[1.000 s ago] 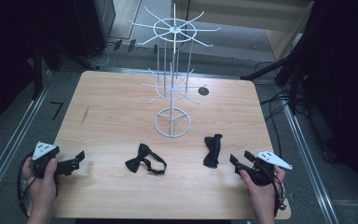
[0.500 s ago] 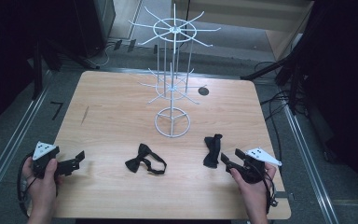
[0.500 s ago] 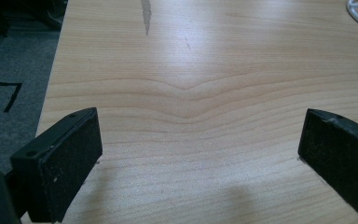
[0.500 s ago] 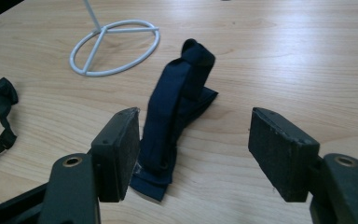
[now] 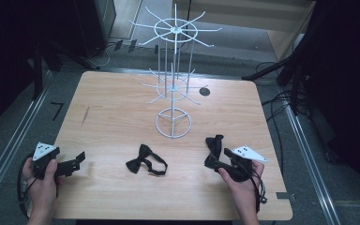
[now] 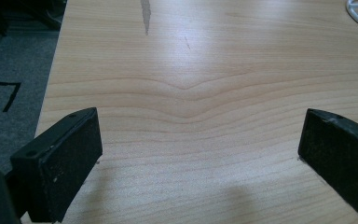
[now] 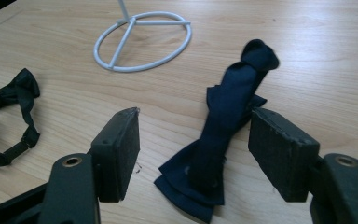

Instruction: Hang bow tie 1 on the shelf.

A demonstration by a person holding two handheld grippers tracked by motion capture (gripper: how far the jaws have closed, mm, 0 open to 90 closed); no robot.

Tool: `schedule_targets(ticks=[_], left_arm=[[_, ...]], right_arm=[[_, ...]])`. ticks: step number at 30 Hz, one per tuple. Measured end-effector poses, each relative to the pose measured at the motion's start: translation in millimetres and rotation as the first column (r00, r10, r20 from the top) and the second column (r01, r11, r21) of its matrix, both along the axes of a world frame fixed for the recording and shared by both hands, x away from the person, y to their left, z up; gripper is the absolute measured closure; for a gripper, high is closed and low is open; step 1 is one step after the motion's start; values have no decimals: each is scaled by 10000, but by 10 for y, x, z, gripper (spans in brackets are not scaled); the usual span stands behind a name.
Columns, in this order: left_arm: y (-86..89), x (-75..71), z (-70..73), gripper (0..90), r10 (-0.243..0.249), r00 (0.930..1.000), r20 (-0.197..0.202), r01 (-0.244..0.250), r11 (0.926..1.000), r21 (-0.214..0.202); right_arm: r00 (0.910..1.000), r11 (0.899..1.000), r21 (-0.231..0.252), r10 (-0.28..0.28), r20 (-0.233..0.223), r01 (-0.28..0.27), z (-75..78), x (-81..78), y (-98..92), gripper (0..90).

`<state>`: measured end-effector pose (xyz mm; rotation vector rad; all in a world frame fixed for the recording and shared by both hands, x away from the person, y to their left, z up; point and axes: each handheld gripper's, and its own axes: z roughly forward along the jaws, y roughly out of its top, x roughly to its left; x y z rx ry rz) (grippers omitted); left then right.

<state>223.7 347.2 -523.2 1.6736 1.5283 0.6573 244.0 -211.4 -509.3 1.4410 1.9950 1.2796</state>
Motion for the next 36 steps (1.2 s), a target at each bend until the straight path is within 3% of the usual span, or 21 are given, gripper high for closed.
schedule_targets(ticks=[22,29,36], left_arm=[[7,8,-1,0,-23,10000,-25,23,10000,-51],[12,11,0,0,-52,10000,-32,52,10000,-52],[14,10,1,0,-76,10000,-16,76,9999,-104]], right_arm=[[9960,9961,-96,880,-169,-882,-47,46,453,349],[9920,9924,-112,1219,-316,-1223,-81,63,601,359],[9824,9832,-211,1798,-497,-1811,-108,70,839,394]])
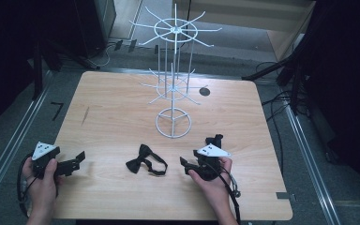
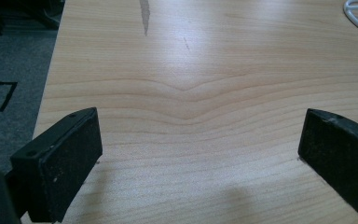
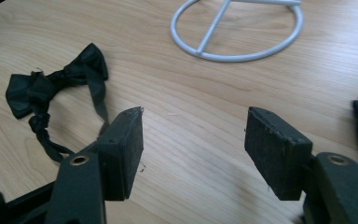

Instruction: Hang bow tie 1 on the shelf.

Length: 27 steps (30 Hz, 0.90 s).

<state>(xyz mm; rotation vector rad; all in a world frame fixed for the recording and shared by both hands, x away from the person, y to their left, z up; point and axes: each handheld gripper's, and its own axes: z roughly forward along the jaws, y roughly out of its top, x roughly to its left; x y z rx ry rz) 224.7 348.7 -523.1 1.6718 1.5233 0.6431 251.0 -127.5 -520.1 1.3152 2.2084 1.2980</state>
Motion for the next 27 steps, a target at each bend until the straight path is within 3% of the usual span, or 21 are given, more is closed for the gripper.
schedule_targets(ticks=[9,20,27], left_arm=[[-1,-1,0,0,-7,10000,10,7,10000,23],[-2,-2,0,0,-4,10000,16,4,10000,17],[-1,-3,0,0,-15,10000,24,15,10000,15]], right_arm=[[9982,9986,112,516,-292,-513,-68,7,222,449],[9955,9968,199,785,-534,-775,-118,-6,347,489],[9911,9940,217,1087,-768,-1073,-146,-24,426,587]])
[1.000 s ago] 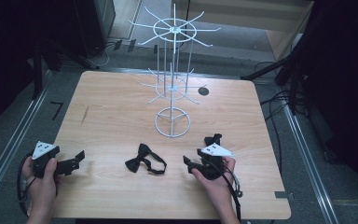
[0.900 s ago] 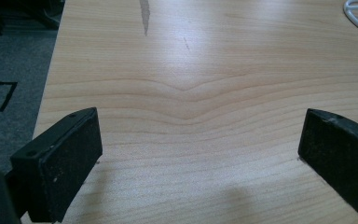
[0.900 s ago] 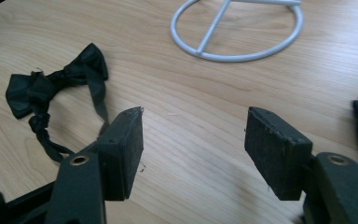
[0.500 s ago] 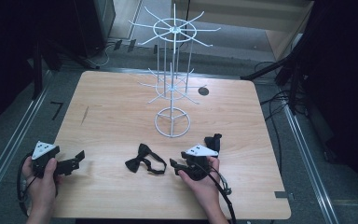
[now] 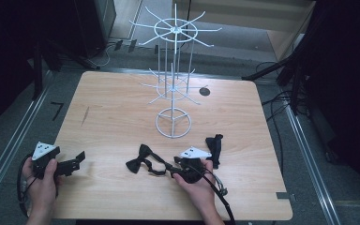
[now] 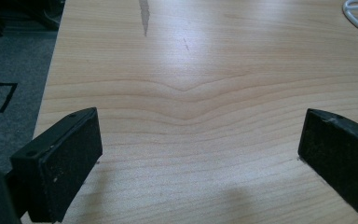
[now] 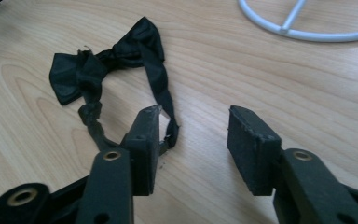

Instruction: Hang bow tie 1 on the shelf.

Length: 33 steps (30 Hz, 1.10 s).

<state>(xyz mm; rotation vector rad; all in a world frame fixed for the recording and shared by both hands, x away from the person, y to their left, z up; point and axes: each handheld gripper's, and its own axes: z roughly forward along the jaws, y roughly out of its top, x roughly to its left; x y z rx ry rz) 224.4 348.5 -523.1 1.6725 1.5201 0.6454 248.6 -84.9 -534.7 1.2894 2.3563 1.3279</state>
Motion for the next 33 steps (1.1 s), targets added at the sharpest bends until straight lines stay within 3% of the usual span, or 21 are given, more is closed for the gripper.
schedule_targets(ticks=[12,27,33], left_arm=[[1,1,0,0,1,10000,-9,-1,10000,-2],[-1,0,-1,0,7,10000,-35,-7,10000,3],[1,1,-1,0,7,10000,-48,-7,10000,-2]], right_arm=[[9992,9987,-337,382,-146,-387,-48,-16,102,676],[9994,9960,-859,265,233,-245,-55,-27,85,874],[9984,9944,-1017,350,453,-303,-58,-37,77,892]])
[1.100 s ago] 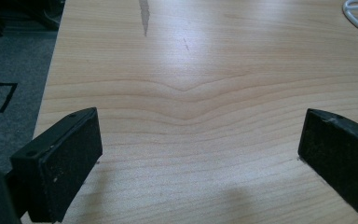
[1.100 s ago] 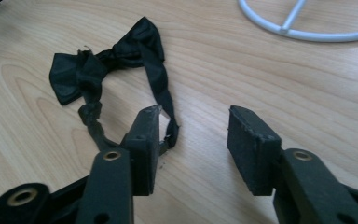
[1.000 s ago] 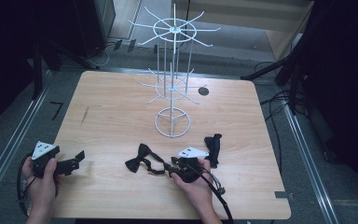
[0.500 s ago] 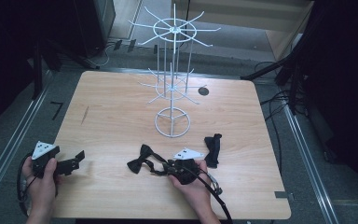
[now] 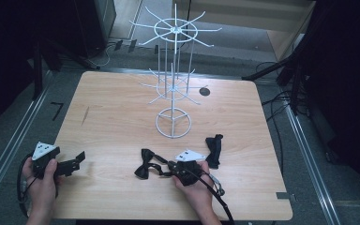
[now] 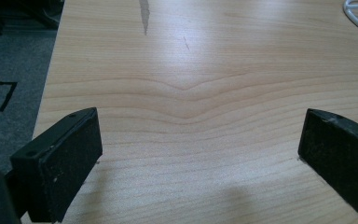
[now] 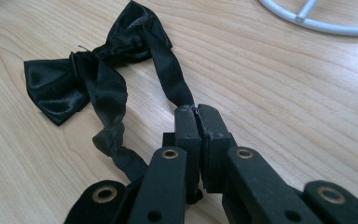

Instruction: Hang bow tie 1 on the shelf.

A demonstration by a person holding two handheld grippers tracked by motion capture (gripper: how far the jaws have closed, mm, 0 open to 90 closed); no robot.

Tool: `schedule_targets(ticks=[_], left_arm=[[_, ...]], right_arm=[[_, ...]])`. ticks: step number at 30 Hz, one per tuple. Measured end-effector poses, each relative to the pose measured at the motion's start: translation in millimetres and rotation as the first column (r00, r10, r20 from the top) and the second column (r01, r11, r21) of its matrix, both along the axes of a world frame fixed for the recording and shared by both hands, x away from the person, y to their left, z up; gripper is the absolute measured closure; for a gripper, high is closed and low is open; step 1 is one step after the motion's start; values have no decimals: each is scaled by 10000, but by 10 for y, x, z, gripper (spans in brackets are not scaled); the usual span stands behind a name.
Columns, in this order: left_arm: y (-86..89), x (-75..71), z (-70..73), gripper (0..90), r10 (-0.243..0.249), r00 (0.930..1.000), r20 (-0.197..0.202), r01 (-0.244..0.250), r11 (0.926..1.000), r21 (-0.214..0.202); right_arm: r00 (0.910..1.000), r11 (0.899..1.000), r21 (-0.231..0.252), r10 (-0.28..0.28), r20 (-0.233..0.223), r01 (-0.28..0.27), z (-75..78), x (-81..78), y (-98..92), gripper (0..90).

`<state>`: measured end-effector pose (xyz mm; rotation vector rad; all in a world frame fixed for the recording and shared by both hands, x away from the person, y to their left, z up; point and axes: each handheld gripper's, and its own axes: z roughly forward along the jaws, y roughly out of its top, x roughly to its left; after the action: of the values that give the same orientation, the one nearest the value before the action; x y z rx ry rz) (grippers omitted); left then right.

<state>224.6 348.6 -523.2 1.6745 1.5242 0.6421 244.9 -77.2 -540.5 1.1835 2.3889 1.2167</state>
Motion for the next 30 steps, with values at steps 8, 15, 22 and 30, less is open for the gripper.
schedule_targets(ticks=[8,15,22,30], left_arm=[[1,1,0,0,-3,10000,-11,3,10000,-11],[0,2,0,0,0,10000,-14,0,10000,-6],[0,1,0,0,-2,10000,-6,2,10000,1],[2,2,0,0,-14,10000,-21,14,10000,-17]], right_arm=[[9984,9997,44,-247,504,245,56,-12,-48,894],[9879,9985,180,-541,1451,520,227,-4,-134,894],[9777,9978,292,-646,1999,600,397,17,-172,894],[9663,9970,433,-723,2472,635,590,48,-191,894]])
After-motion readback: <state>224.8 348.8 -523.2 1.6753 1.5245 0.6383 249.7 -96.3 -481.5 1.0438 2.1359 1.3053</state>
